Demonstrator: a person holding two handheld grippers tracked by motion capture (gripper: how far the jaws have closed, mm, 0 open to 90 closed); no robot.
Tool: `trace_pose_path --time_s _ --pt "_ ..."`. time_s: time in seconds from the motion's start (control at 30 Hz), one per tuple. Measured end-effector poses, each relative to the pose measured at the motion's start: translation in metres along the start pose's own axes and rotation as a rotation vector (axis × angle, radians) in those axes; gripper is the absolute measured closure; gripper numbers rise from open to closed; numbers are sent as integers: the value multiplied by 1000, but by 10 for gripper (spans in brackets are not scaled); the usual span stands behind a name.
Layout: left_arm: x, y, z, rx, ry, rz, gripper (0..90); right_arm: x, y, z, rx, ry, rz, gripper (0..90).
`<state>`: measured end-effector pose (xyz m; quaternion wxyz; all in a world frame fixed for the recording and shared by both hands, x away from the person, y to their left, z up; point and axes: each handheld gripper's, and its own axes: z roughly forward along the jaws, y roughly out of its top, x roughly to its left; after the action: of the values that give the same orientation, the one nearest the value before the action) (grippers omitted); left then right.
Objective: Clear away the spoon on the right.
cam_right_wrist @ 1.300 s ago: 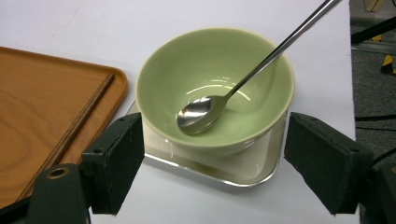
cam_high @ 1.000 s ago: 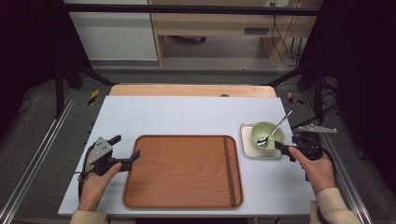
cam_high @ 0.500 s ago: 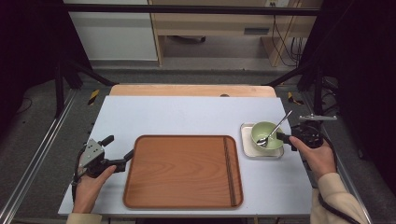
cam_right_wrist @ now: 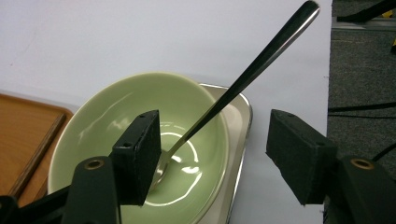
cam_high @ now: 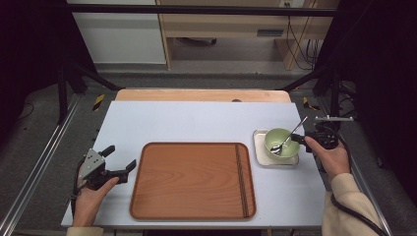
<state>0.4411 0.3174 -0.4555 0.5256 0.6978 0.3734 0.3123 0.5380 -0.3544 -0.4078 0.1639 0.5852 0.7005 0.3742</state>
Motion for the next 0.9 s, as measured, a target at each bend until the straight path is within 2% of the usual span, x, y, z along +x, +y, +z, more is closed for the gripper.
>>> trace_pose_path --time_s 0.2,0.53,0.73,0.9 --pt "3 -4 -4 4 16 -5 36 -11 6 13 -18 16 28 418" --pt "4 -7 -6 12 16 -6 36 -24 17 26 -67 58 85 575" --pt "4 -8 -6 21 19 -4 37 -24 16 27 -70 67 70 715" --pt "4 -8 -6 20 24 -7 39 -21 16 18 -106 98 60 798"
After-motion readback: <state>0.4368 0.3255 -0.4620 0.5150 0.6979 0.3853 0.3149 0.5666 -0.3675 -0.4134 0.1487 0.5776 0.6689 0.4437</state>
